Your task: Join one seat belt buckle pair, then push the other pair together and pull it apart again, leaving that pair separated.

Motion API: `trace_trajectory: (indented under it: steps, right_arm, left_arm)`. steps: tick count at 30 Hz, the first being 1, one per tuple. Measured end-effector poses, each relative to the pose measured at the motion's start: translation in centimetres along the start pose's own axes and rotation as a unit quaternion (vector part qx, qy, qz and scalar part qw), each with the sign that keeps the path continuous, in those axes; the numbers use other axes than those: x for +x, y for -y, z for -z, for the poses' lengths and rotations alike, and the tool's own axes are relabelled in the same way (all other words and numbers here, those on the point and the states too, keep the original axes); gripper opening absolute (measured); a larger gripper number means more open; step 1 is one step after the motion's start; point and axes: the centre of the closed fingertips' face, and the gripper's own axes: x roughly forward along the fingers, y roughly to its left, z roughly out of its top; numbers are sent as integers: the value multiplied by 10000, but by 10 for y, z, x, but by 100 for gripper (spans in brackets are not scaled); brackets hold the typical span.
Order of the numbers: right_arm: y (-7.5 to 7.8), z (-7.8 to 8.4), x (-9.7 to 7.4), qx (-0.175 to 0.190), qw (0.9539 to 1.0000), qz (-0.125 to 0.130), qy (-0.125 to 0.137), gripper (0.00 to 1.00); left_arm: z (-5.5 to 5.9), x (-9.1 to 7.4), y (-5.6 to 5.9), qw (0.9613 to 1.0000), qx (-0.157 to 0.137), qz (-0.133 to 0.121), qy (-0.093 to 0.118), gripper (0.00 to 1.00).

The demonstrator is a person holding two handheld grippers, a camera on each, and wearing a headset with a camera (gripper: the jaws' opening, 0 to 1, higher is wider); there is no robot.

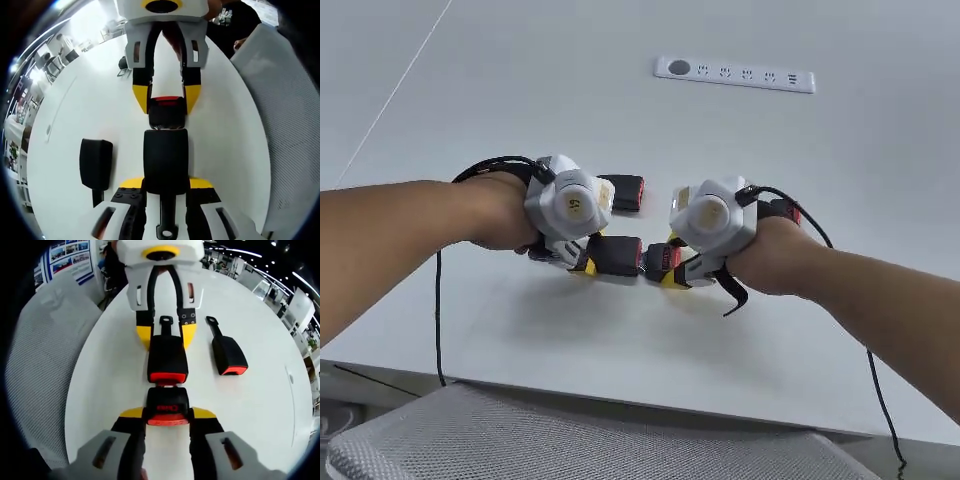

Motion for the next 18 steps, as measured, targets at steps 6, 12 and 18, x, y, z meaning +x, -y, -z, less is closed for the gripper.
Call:
trace_trajectory:
  steps: [6,12,18]
  right_arm:
    - [0,1,0,77,10000,39,7,32]
    - [0,0,0,124,9999,59,60,32]
    - [0,0,0,124,9999,40,75,33]
  left_arm:
    - [0,0,0,10000,-12,18,40,30]
    - [-1,0,-1,10000,37,82,19,30]
    - [-1,0,-1,9999,32,129,51,30]
